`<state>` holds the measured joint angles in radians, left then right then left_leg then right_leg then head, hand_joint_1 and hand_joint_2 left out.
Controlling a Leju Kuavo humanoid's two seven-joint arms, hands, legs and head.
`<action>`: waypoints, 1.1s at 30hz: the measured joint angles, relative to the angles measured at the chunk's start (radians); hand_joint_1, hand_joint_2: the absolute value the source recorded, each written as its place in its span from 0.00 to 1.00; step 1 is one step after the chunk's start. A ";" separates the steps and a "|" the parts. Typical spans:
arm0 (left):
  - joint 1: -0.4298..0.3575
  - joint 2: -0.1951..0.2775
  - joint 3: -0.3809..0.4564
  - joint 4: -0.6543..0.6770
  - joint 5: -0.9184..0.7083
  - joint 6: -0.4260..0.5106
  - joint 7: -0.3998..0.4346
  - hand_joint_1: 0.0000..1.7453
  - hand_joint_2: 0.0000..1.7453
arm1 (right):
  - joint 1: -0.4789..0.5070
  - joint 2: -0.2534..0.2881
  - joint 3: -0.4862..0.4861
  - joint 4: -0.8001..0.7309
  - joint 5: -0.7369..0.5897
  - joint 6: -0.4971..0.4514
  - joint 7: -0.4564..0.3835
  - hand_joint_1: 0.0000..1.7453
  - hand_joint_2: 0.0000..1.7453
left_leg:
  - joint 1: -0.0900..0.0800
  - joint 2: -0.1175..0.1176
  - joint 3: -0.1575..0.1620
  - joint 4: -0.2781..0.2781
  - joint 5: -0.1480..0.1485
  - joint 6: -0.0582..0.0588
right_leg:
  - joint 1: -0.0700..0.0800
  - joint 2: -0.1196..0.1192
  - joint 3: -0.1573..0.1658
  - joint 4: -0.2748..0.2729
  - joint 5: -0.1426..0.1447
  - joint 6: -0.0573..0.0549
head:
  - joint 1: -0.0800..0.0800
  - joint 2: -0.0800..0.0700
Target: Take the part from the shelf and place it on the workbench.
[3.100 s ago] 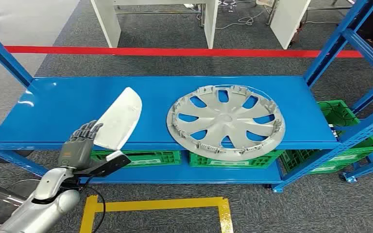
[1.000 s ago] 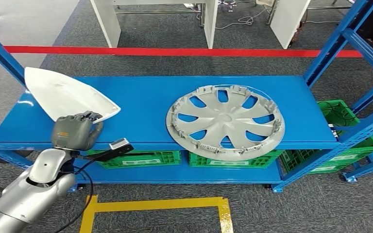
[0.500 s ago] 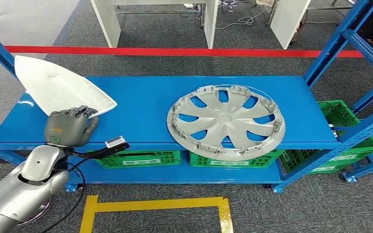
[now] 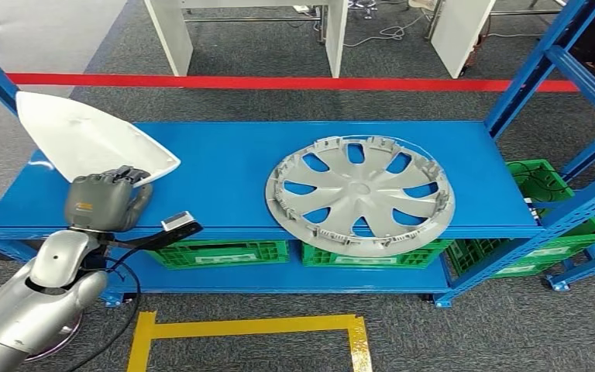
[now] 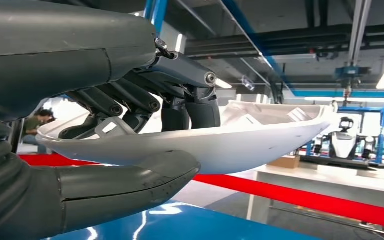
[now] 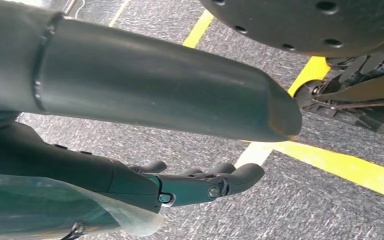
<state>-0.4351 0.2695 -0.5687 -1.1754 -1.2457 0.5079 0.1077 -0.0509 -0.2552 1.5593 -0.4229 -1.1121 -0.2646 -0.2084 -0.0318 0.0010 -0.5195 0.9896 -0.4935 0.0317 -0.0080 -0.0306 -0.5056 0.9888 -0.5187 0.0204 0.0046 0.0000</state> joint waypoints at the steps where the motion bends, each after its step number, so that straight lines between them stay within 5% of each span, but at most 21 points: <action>1: 0.001 0.001 0.000 -0.004 0.003 -0.001 -0.003 1.00 1.00 | 0.000 0.001 0.000 0.002 0.001 0.000 0.000 0.00 0.00 | 0.000 0.000 0.000 0.000 0.000 0.000 | 0.000 0.000 0.000 0.000 0.000 0.000 | 0.000 0.000; 16: 0.070 0.083 0.049 -0.122 -0.020 0.004 0.017 1.00 1.00 | -0.017 0.028 -0.002 0.007 0.041 -0.010 0.008 0.00 0.00 | -0.004 0.000 -0.002 0.005 -0.002 0.003 | -0.003 -0.001 0.000 -0.001 0.002 0.003 | 0.000 0.000; 20: 0.081 0.101 0.058 -0.144 -0.021 0.005 0.018 1.00 1.00 | -0.021 0.032 -0.003 0.007 0.046 -0.017 0.010 0.00 0.00 | -0.002 -0.001 -0.002 0.000 0.007 0.014 | -0.004 0.001 -0.004 0.001 0.000 0.012 | 0.000 0.000; 22: 0.089 0.109 0.067 -0.161 -0.021 0.006 0.021 1.00 1.00 | -0.022 0.033 -0.004 0.006 0.051 -0.023 0.014 0.00 0.00 | 0.004 -0.001 -0.001 -0.009 0.017 0.023 | -0.003 0.013 -0.030 0.052 -0.038 0.016 | 0.002 0.000; 24: 0.111 0.121 0.078 -0.184 -0.021 0.009 0.025 1.00 1.00 | -0.020 0.038 -0.006 0.005 0.053 -0.037 0.021 0.00 0.00 | 0.005 -0.001 -0.004 -0.009 0.020 0.027 | -0.004 0.024 -0.089 0.180 -0.101 0.017 | 0.004 0.000; 26: 0.147 0.139 0.092 -0.210 -0.021 0.012 0.027 1.00 1.00 | -0.016 0.051 -0.009 0.004 0.052 -0.071 0.035 0.00 0.00 | 0.005 -0.002 -0.008 -0.006 0.020 0.026 | -0.004 0.027 -0.141 0.288 -0.127 0.017 | 0.005 0.000; 28: 0.184 0.158 0.111 -0.232 -0.024 0.019 0.024 1.00 1.00 | -0.011 0.066 -0.012 -0.003 0.054 -0.107 0.051 0.00 0.00 | 0.005 -0.004 -0.009 -0.001 0.018 0.024 | -0.004 0.027 -0.134 0.260 -0.078 0.014 | 0.005 0.000; 30: 0.215 0.175 0.136 -0.252 -0.030 0.031 0.017 1.00 1.00 | -0.009 0.074 -0.014 -0.014 0.060 -0.125 0.062 0.00 0.00 | 0.005 -0.008 -0.013 0.007 0.014 0.017 | -0.004 0.033 -0.076 0.135 -0.008 0.009 | 0.004 0.000; 33: 0.250 0.198 0.170 -0.276 -0.038 0.047 0.008 1.00 1.00 | -0.008 0.079 -0.020 -0.028 0.066 -0.135 0.071 0.00 0.00 | 0.004 -0.016 -0.026 0.019 0.017 0.000 | -0.002 0.043 -0.034 0.051 0.016 0.003 | 0.004 0.000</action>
<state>-0.1855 0.4680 -0.3986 -1.4513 -1.2839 0.5554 0.1153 -0.0591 -0.1758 1.5391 -0.4504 -1.0465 -0.3992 -0.1378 -0.0273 -0.0148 -0.5458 1.0083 -0.4764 0.0317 -0.0097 0.0122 -0.5398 1.0403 -0.5023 0.0239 0.0081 0.0000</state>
